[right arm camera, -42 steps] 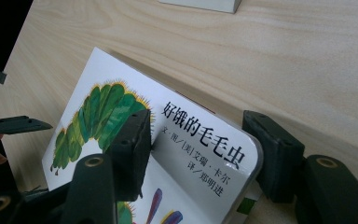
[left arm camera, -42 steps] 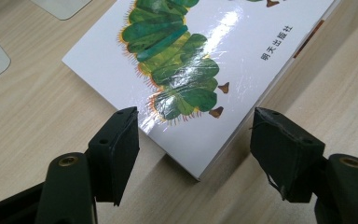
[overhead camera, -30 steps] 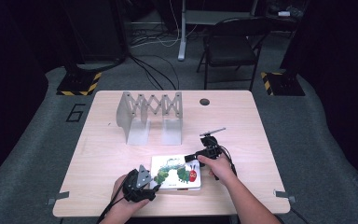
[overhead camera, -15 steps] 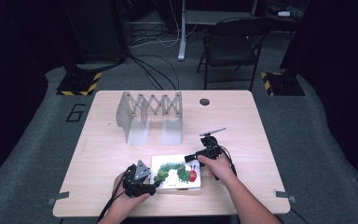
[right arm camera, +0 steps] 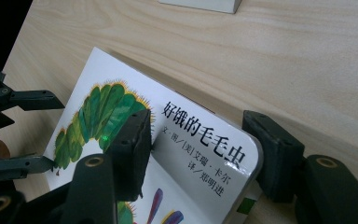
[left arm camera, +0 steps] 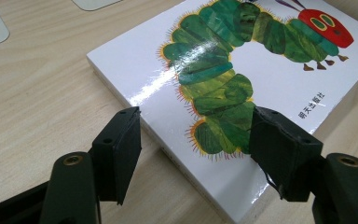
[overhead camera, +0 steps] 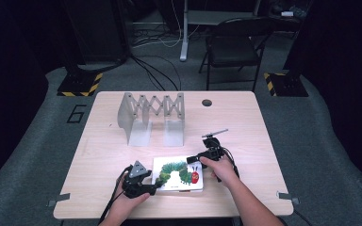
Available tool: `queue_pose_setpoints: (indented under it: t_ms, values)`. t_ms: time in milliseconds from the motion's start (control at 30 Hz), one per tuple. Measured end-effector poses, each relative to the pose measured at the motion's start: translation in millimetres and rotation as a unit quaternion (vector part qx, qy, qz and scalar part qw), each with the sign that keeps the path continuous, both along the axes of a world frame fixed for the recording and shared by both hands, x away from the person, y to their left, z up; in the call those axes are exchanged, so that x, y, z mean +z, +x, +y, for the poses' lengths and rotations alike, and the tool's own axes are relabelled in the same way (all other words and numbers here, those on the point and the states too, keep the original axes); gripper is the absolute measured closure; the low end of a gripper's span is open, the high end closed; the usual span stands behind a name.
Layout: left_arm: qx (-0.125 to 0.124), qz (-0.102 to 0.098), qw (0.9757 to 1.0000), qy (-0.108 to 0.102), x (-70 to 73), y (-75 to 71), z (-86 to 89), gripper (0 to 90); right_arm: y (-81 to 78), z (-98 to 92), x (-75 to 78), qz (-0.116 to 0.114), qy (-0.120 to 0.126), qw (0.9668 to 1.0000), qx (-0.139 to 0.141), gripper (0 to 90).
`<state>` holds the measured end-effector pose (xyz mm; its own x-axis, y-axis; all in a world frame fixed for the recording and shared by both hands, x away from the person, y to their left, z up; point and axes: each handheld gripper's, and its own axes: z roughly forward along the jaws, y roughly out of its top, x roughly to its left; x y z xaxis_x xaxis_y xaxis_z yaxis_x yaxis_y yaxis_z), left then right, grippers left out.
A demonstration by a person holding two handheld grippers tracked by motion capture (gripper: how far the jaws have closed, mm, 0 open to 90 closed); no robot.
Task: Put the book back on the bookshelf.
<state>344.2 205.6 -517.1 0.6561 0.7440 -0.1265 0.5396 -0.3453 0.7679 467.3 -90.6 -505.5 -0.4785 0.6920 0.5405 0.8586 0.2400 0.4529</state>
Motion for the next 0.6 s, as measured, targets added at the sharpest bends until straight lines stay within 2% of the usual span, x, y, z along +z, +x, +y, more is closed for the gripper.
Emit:
queue_pose_setpoints:
  t_ms: [133, 167, 333, 367, 433, 533, 600]
  values:
    - [0.001, 0.008, 1.0000, 0.001, 0.7, 1.8, 0.5, 34.2, -0.2, 0.1, 0.0, -0.002, -0.001, 1.0000, 0.000, 43.3]
    - [0.005, 0.017, 0.9998, -0.005, 0.6, 1.8, 0.3, 34.1, -0.2, 0.1, -0.1, -0.002, -0.001, 1.0000, 0.000, 43.3]
    - [0.009, 0.018, 0.9998, -0.005, 0.9, 1.5, -0.1, 32.6, -0.3, 0.1, 0.0, -0.002, -0.001, 1.0000, 0.000, 43.3]
    - [0.007, 0.007, 0.9999, 0.009, 1.8, 1.5, -0.7, 31.5, -0.3, 0.2, 0.0, -0.002, -0.001, 1.0000, -0.001, 43.3]
    - [0.012, 0.006, 0.9998, 0.012, 2.3, 1.0, -1.7, 29.8, -0.4, 0.2, 0.1, -0.001, -0.001, 1.0000, -0.001, 43.3]
    - [0.016, -0.003, 0.9994, 0.031, 3.5, -0.1, -3.9, 25.4, -0.6, 0.1, 0.5, -0.002, -0.003, 1.0000, 0.003, 42.7]
    - [0.013, -0.002, 0.9994, 0.032, 3.4, -0.1, -3.9, 21.4, -0.7, 0.2, 0.6, -0.002, -0.003, 1.0000, 0.003, 42.6]
